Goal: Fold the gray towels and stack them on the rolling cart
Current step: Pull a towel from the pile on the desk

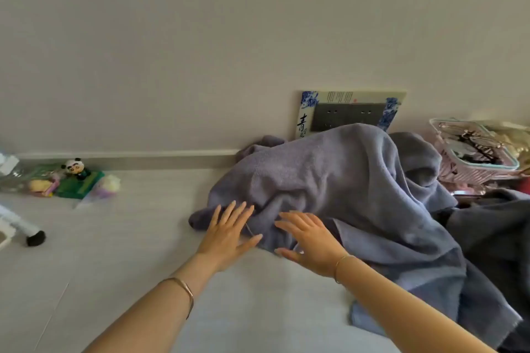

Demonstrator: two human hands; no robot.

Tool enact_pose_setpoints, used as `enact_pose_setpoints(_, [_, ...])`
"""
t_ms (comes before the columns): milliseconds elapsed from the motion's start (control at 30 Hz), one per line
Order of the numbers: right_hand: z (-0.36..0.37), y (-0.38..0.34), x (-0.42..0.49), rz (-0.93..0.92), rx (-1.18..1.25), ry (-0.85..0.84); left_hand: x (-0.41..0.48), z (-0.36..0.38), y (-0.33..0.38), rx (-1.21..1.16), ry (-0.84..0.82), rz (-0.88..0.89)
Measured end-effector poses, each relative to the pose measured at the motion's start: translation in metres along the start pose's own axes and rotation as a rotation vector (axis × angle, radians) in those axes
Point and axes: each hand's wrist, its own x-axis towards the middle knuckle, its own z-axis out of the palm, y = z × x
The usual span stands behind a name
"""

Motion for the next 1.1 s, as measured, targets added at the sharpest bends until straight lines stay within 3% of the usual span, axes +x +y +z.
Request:
enact_pose_setpoints(33, [0.014, -0.003, 0.0, -0.043, -0.01, 0.013, -0.002, 0.008, -0.005, -0.066, -0.011, 0.032])
enact_pose_setpoints(67, [0.02, -0.009, 0.001, -0.031, 0.022, -0.046, -0.006, 0.006, -0.006, -0.085, -0.125, 0.036])
enact_pose_setpoints(167, [0.04, -0.022, 0.001, 0.099, 0.098, -0.174, -0.013, 0.006, -0.014, -0.017, -0.06, 0.074])
enact_pose_setpoints(300, [0.049, -0.03, 0.008, 0.188, 0.153, -0.146, -0.011, 0.014, -0.028, 0.122, 0.029, 0.316])
enact_pose_setpoints(367, [0.054, -0.034, 0.009, 0.167, 0.11, -0.15, -0.011, 0.003, -0.026, 0.149, 0.038, 0.344])
enact_pose_setpoints(600, [0.068, -0.047, -0.002, 0.196, 0.107, -0.023, -0.023, -0.011, -0.033, -0.02, 0.09, 0.48])
enact_pose_setpoints(800, [0.032, -0.065, -0.009, 0.357, 0.475, 0.062, -0.045, -0.046, -0.025, -0.446, -0.067, 0.158])
enact_pose_setpoints(1100, [-0.079, -0.115, -0.005, 0.243, 0.675, 0.03, -0.07, -0.093, -0.052, -0.875, -0.111, 0.015])
